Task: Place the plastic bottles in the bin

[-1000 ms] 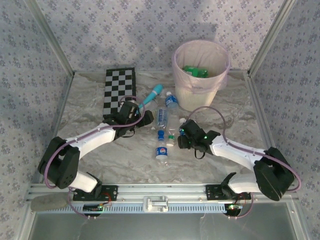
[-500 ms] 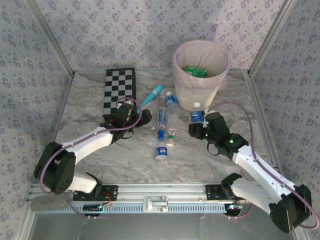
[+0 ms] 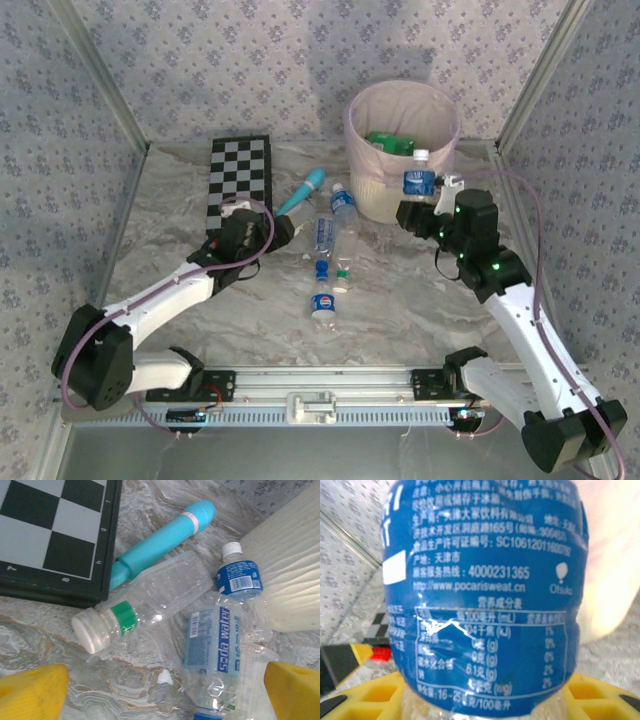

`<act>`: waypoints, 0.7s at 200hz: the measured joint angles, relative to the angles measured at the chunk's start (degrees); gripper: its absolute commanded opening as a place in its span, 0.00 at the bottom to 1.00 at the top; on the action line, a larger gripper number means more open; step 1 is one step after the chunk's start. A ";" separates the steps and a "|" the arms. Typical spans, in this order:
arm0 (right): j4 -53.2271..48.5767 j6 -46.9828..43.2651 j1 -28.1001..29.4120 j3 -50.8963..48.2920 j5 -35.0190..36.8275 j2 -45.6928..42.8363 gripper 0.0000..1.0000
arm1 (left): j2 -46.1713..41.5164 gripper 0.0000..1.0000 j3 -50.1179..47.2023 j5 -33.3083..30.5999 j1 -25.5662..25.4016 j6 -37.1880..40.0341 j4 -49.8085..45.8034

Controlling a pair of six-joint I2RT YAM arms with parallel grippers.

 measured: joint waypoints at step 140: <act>-3.63 -9.51 -5.25 43.89 -0.98 36.20 0.46 | -7.85 1.00 -6.49 -1.42 0.00 -0.66 -4.63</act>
